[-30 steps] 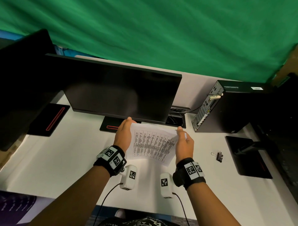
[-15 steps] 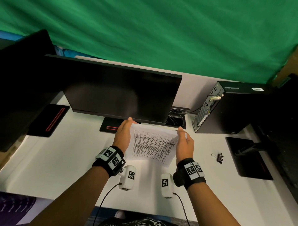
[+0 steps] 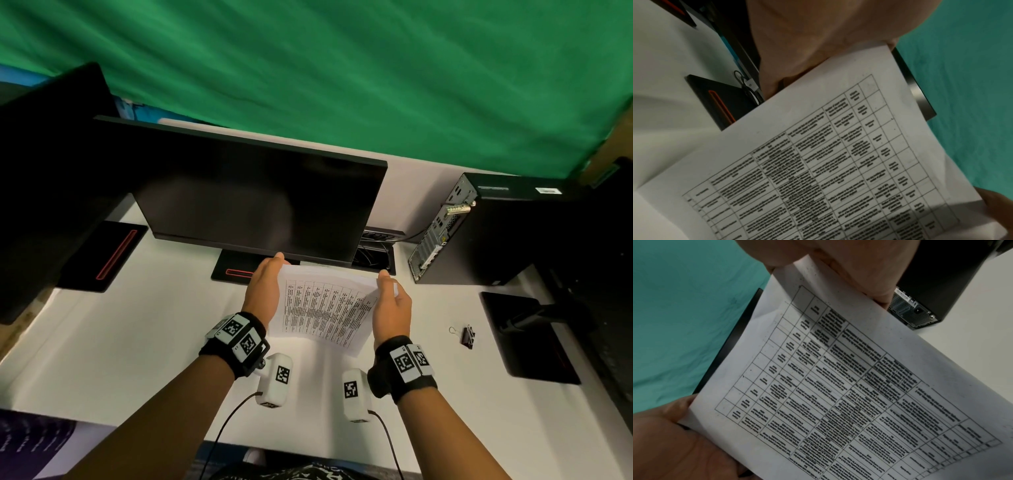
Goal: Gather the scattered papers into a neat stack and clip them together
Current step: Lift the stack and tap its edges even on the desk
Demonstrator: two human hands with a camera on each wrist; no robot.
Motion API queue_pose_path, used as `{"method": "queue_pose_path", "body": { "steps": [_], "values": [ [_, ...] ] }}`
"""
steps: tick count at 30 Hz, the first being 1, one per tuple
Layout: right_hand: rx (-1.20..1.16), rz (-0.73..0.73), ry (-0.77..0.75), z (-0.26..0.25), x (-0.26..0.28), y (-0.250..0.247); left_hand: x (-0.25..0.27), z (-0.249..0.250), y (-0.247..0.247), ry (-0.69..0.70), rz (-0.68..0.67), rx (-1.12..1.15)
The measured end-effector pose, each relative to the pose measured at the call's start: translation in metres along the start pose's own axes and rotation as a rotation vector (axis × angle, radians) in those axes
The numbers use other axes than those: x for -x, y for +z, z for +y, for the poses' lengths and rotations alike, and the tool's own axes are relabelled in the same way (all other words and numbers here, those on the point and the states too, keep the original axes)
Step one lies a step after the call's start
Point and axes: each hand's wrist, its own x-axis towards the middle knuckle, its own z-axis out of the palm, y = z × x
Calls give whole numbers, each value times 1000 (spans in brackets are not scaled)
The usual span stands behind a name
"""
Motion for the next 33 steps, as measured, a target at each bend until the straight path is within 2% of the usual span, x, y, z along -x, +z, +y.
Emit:
{"method": "queue_pose_path", "body": {
  "steps": [2, 5, 7, 9, 12, 15, 20, 23, 26, 27, 29, 31, 33],
  "values": [
    [-14, -27, -2, -1, 0, -1, 0, 2, -1, -17, -34, 67],
    [-81, -118, -48, -3, 5, -7, 1, -5, -13, 89, -173, 101],
    [-95, -223, -76, -2, 8, -13, 0, -11, -23, 108, -304, 61],
    [-47, -300, -62, 2, 8, -15, 1, -13, -26, 93, -356, -79],
    [97, -261, -40, 4, 5, -15, 0, -14, -21, 116, -218, -335],
    [149, -236, -86, 4, 6, -17, 3, -12, -20, 193, -160, -414],
    [71, -274, -138, 8, 12, -30, 14, -14, -24, 231, -164, -317],
    [179, -319, -146, 19, 19, -33, 16, -25, -27, 151, -173, -265],
    [227, -304, -180, 15, 21, -33, 10, -29, -28, 163, -176, -322],
    [214, -271, -217, 9, 22, -32, 8, -29, -28, 175, -178, -332],
    [281, -136, -432, -9, 26, -31, 5, -28, -29, 185, -194, -340],
    [487, -26, -712, -28, 35, -26, 1, -29, -29, 183, -210, -355],
    [720, 25, -889, -41, 48, -18, -1, -30, -29, 178, -217, -362]
  ]
}}
